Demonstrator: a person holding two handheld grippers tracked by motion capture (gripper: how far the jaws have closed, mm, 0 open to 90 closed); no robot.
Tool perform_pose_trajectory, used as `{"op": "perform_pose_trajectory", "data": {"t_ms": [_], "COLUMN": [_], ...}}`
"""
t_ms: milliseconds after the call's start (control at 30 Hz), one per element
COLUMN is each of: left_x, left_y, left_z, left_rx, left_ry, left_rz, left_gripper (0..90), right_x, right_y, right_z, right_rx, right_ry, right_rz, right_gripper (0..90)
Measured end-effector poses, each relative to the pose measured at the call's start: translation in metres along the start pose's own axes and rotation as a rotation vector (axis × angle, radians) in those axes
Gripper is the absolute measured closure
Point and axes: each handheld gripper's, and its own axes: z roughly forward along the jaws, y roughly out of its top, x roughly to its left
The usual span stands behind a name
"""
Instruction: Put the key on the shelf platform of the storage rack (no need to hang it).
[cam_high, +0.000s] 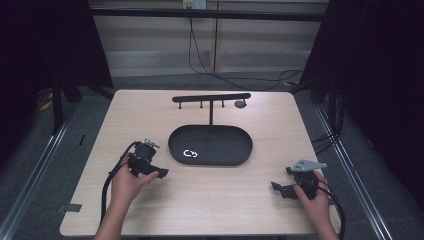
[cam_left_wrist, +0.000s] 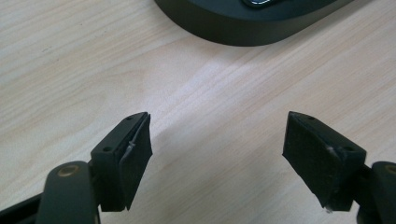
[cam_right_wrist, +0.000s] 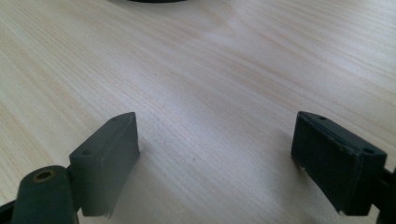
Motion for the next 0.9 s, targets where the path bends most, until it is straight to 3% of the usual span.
{"op": "perform_pose_trajectory", "data": {"t_ms": [367,900], "left_x": [0.006,0.015], "left_y": [-0.019,-0.044], "left_z": [-0.002,-0.007], "left_rx": [-0.010,-0.063], "left_ry": [0.000,-0.003], "left_rz": [-0.016,-0.037], "left_gripper": [23.4,23.1], "right_x": [0.000,0.000], "right_y": [0.000,0.000], "right_z": [0.000,0.000], "right_rx": [0.000,-0.001], "right_ry": [0.000,-0.001], "right_rz": [0.000,0.000], "right_gripper": [14.5,14.6]}}
